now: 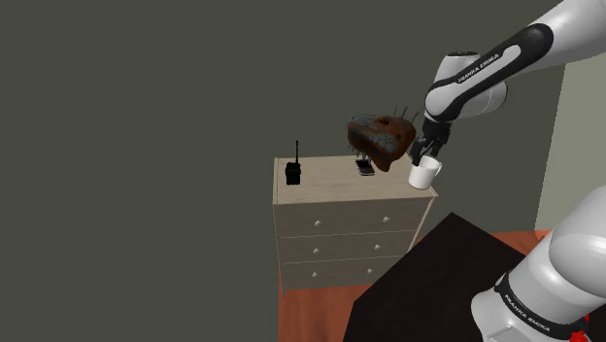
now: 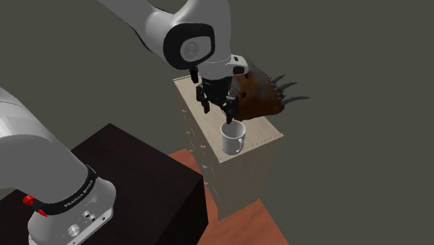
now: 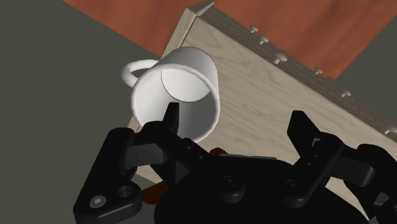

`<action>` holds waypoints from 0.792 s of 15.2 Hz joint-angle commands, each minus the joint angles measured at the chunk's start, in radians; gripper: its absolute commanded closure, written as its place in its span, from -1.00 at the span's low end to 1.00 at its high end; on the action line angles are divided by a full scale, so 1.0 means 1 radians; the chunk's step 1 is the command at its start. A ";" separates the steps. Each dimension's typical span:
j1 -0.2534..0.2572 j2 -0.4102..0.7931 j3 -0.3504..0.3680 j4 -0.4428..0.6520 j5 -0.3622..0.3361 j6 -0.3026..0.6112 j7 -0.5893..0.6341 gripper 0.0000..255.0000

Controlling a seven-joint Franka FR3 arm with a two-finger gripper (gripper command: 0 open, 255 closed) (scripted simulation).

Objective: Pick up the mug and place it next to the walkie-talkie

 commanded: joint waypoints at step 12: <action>0.001 0.223 -0.011 0.028 0.161 0.182 -0.137 -1.00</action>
